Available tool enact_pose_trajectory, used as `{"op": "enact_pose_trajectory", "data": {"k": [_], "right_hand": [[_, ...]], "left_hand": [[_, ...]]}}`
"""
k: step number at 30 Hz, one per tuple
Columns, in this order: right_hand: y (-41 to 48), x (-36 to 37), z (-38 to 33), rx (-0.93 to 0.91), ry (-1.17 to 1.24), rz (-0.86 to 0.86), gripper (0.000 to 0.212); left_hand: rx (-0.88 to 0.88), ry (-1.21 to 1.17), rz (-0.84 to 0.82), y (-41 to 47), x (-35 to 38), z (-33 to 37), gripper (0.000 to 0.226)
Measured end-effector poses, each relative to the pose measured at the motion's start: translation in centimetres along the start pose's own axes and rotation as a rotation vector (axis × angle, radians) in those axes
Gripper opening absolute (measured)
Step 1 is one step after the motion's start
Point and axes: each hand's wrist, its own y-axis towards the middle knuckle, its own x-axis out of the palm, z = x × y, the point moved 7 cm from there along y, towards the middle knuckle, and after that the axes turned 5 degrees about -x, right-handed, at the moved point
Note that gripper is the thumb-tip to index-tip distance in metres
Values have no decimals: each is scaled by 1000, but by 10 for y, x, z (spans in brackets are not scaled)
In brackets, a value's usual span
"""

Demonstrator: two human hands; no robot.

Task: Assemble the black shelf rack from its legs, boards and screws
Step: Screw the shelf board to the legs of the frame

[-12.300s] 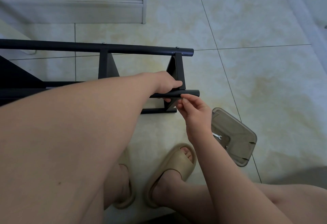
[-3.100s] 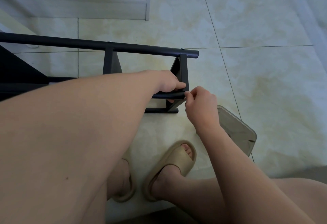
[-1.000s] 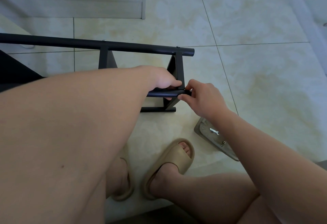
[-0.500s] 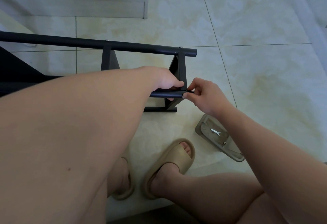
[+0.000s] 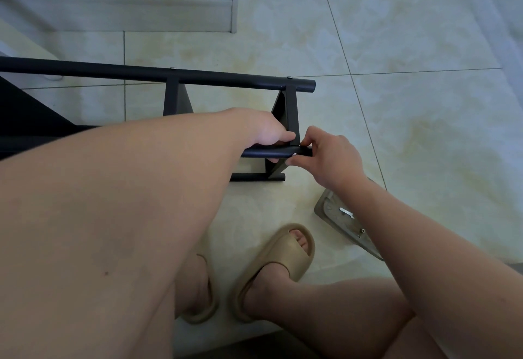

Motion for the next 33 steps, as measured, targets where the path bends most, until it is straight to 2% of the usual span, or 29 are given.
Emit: {"op": "enact_pose_trajectory", "data": {"k": [3,8,9,11,13,15,17,19,21,24,28,33], "right_hand": [[-3,0,-4,28,-23,-15,42],[-21,-14,0,19,261,-80,48],[-28,-21,4,6,247,-94,51],[-43,-35,17,8,171,-115,56],[-58,-50,36,41,103,-143,60],[-70,-64,55,83,40,-184,63],[-77,-74,72,119,-27,-240,65],[-80,-80,90,152,-89,-279,64],[-82,-78,111,191,-142,-323,63],[-84,-56,148,258,-206,-462,61],[-75,-6,192,265,-266,-670,54],[-57,51,245,258,-303,-740,47]], "left_hand": [[-15,0,18,-4,0,2,42],[-30,8,278,-12,-7,15,33],[-30,-6,324,-17,-7,18,36],[-45,28,463,-28,-10,23,55],[34,195,650,-43,-14,44,56],[209,281,720,-57,-4,77,50],[385,299,661,-63,16,107,44],[514,335,520,-64,43,125,34],[569,457,387,-56,72,127,25],[597,776,262,-32,112,114,25],[679,1155,212,7,153,100,34],[851,1203,161,50,202,96,37]]}}
